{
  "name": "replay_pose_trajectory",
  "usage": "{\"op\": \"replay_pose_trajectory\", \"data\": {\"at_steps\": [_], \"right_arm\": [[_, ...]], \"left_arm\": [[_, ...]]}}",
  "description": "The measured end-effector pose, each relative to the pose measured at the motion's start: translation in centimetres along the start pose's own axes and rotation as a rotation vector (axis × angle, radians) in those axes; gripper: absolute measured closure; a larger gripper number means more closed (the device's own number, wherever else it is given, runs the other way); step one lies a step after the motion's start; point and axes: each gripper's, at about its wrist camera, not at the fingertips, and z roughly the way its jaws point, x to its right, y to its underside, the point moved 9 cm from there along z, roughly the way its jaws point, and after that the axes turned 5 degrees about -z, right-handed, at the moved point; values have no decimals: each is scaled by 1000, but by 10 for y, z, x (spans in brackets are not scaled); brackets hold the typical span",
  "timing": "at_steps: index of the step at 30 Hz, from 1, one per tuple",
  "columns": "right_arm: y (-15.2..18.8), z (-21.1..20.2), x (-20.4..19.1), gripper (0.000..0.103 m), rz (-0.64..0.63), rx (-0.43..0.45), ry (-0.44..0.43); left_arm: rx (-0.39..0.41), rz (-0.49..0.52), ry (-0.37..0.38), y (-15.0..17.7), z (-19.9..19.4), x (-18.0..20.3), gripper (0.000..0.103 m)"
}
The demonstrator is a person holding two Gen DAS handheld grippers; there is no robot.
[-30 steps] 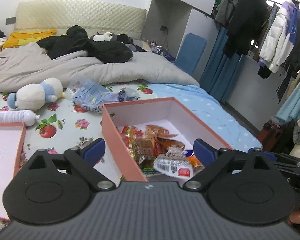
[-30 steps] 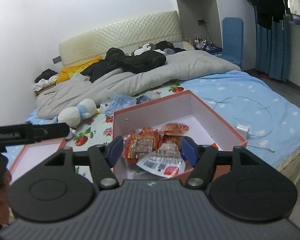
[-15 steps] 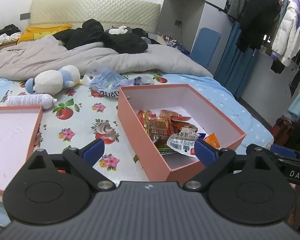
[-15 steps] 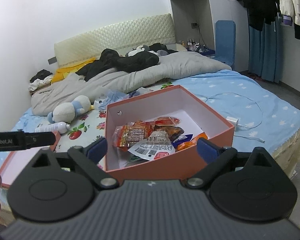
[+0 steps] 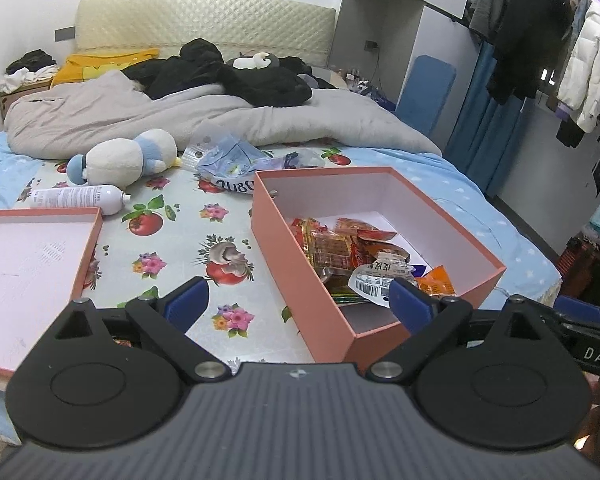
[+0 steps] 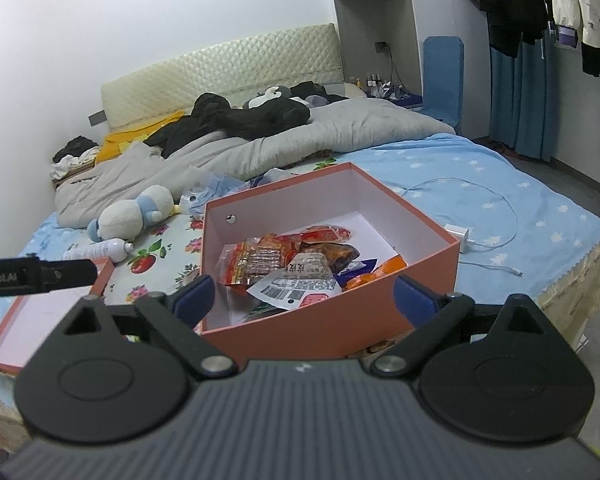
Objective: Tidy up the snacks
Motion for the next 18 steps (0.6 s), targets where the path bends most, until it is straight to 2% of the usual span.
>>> {"op": "replay_pose_trajectory", "data": {"at_steps": [18], "right_arm": [[-1,-1,-2,6,-7,1,4]], "left_arm": [[-3,7,-22,-2,-2,-5,3]]}}
